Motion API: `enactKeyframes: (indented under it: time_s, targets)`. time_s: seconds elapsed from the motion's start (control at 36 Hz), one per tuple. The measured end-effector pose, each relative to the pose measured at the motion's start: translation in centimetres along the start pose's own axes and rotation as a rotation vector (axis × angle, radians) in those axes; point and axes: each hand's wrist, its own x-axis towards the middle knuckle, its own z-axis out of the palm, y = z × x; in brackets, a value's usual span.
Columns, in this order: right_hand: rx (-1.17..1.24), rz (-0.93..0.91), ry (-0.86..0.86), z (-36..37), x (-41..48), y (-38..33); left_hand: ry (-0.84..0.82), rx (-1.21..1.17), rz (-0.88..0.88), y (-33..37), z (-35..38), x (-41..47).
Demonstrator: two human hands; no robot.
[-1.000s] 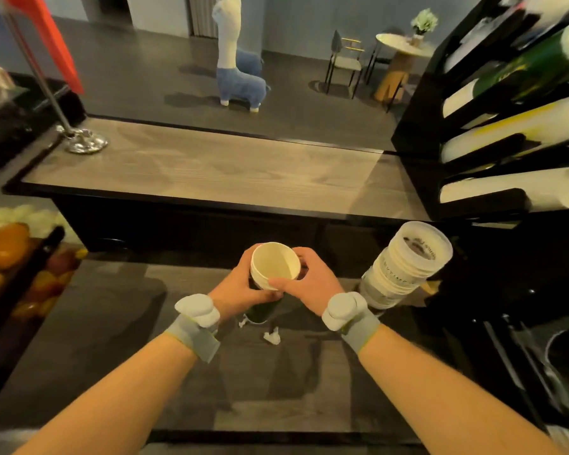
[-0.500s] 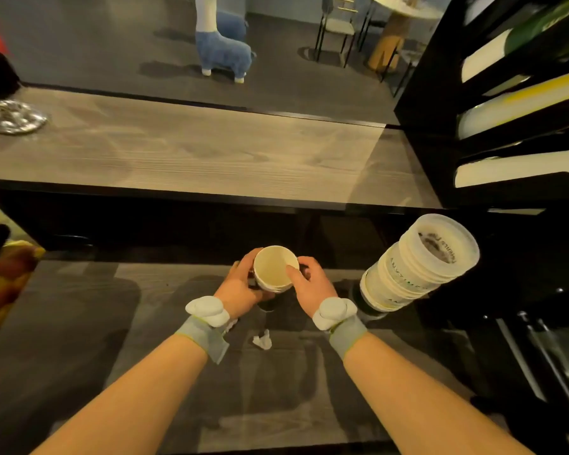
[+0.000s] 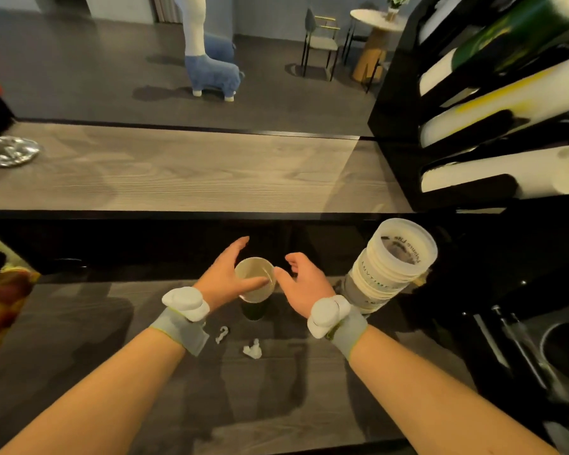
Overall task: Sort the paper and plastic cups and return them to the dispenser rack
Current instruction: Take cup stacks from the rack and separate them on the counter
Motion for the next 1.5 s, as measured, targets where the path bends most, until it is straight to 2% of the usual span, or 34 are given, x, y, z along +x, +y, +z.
enactKeyframes:
  time_s: [0.06, 0.19, 0.31, 0.44, 0.58, 0.72, 1.0, 1.5]
  targets:
    - [-0.04, -0.076, 0.039, -2.0, -1.1, -1.7, 0.01, 0.0, 0.069, 2.6, -0.8, -0.3]
    - [-0.183, -0.318, 0.162, -8.5, -4.9, -5.5, -0.019, -0.2, 0.253, 8.5, -1.3, -0.5]
    - [-0.213, -0.409, 0.315, -14.0, -7.5, -6.0, -0.1, -0.228, 0.314, 12.7, -0.1, -0.5]
    - [-0.147, -0.277, 0.405, -18.5, -8.8, -3.0, -0.24, -0.141, 0.269, 15.8, 2.9, -0.1]
    - [-0.15, -0.153, 0.288, -18.8, -9.3, 0.9, -0.326, 0.0, 0.251, 16.9, 5.8, 0.3]
    - [-0.003, -0.039, 0.203, -18.1, -8.3, 3.6, -0.32, 0.006, 0.264, 17.6, 7.5, 0.6]
    - [0.164, -0.186, 0.219, -17.1, -7.2, 5.7, -0.335, -0.045, 0.303, 17.6, 7.9, 0.6]
    - [0.197, -0.293, 0.307, -19.2, -7.2, 4.0, -0.274, -0.018, 0.432, 19.5, 6.8, 0.0]
